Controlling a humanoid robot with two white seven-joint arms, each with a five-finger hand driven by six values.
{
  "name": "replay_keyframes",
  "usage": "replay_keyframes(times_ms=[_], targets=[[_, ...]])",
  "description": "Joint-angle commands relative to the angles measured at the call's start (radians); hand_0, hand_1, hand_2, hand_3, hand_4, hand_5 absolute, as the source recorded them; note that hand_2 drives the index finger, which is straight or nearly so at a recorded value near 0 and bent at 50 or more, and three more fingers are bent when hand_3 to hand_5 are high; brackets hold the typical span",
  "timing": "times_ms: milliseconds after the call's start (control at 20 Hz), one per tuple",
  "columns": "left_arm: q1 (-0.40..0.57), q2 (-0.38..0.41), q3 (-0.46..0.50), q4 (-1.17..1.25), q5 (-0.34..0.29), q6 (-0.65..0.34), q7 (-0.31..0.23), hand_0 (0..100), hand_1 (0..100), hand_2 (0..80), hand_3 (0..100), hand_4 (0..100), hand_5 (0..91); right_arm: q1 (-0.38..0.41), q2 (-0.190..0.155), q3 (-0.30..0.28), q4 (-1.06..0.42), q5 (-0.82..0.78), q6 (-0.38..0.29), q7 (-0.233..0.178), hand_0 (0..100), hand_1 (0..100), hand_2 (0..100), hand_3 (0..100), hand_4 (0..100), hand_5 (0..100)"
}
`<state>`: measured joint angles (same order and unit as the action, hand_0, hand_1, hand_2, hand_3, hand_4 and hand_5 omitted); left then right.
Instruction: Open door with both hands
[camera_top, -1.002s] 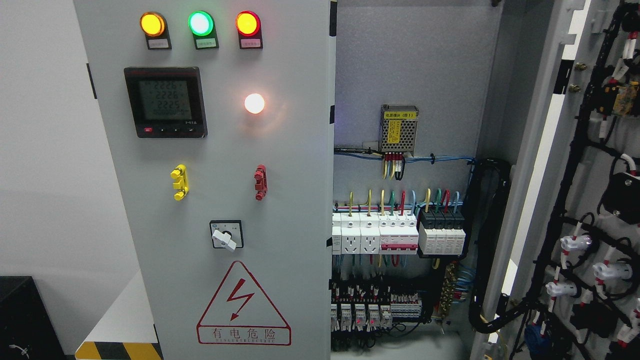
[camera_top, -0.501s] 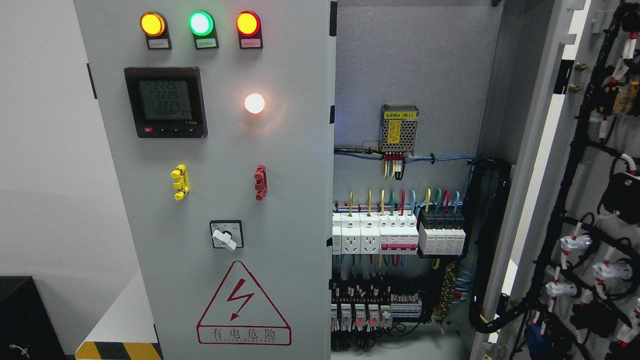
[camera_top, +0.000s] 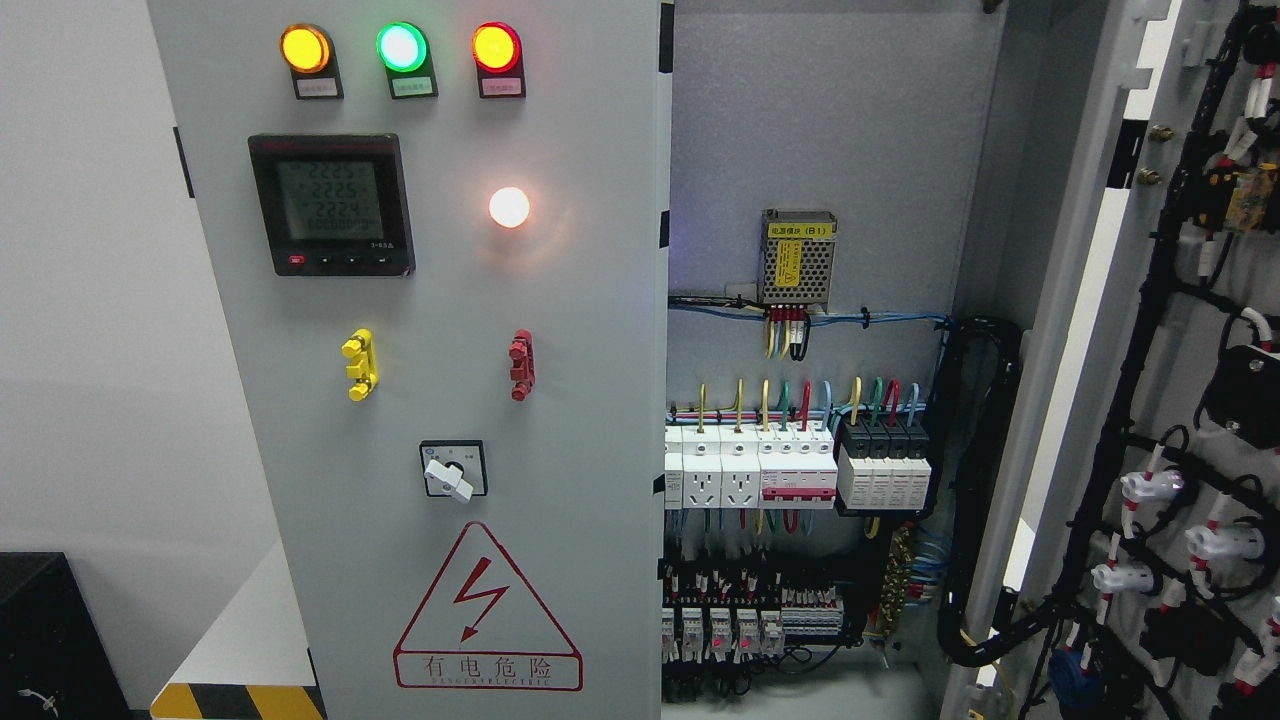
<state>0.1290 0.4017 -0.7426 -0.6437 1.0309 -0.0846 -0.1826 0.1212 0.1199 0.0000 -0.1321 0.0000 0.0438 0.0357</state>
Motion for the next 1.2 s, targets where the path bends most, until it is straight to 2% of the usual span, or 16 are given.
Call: replay_keyframes(times_ms=[0, 300, 601, 1002, 1152], targets=[[-0.014, -0.155, 0.011, 0.389, -0.002, 0.0, 0.002, 0, 0, 0.0, 0, 0, 0.0, 0.0, 0.0, 0.017, 0.0, 0.032, -0.001, 0.0, 0, 0, 0, 0, 0, 0], [-0.017, -0.199, -0.003, 0.484, -0.006, -0.012, 0.002, 0, 0, 0.0, 0, 0, 0.0, 0.0, 0.0, 0.017, -0.001, 0.032, -0.001, 0.0, 0, 0, 0, 0, 0, 0], [-0.019, -0.287, -0.018, 0.601, -0.104, -0.012, 0.002, 0, 0, 0.0, 0, 0, 0.0, 0.0, 0.0, 0.017, 0.0, 0.032, -0.001, 0.0, 0, 0, 0, 0, 0, 0], [-0.042, -0.322, -0.029, 0.68, -0.118, -0.006, 0.014, 0, 0, 0.0, 0, 0, 0.0, 0.0, 0.001, 0.017, 0.0, 0.032, -0.001, 0.0, 0, 0, 0, 0, 0, 0], [-0.045, -0.333, -0.047, 0.682, -0.193, -0.006, 0.014, 0, 0, 0.0, 0, 0, 0.0, 0.006, 0.001, 0.02, -0.003, 0.031, -0.002, 0.0, 0, 0, 0, 0, 0, 0]])
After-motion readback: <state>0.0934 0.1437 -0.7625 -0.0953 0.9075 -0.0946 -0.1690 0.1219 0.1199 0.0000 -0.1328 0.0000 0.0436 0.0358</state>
